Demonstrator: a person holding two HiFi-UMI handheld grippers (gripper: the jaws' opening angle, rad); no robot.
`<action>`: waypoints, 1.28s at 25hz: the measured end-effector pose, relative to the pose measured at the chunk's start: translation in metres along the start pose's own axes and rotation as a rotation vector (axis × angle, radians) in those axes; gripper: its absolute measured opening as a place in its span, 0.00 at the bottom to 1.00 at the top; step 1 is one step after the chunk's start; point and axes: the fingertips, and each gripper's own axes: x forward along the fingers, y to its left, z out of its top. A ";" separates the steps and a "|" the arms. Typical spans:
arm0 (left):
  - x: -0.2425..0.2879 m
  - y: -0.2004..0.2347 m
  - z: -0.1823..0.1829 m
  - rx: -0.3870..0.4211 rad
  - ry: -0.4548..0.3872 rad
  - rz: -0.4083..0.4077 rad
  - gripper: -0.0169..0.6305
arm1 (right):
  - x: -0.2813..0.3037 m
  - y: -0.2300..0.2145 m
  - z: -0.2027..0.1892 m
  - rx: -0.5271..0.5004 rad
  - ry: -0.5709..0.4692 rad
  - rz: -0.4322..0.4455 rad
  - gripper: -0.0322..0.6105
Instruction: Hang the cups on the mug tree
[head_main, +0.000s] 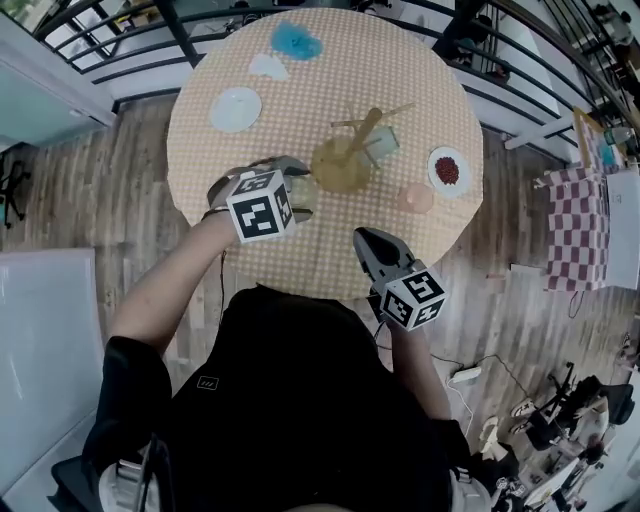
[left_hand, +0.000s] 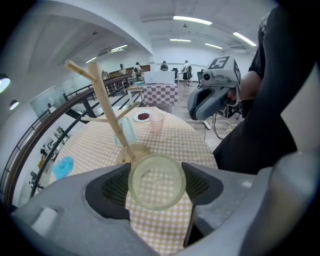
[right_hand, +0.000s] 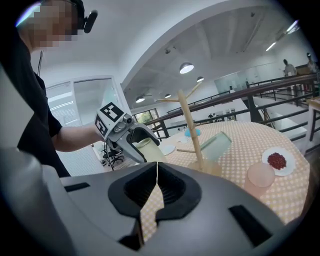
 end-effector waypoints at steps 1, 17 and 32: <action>0.001 0.000 0.001 -0.006 0.011 0.006 0.50 | -0.003 -0.002 -0.003 0.003 0.004 0.012 0.08; 0.002 0.046 0.042 0.029 0.004 0.030 0.50 | -0.012 -0.034 0.004 0.046 -0.029 -0.029 0.08; 0.030 0.057 0.003 0.017 0.046 -0.009 0.50 | 0.002 -0.039 -0.006 0.113 -0.011 -0.083 0.08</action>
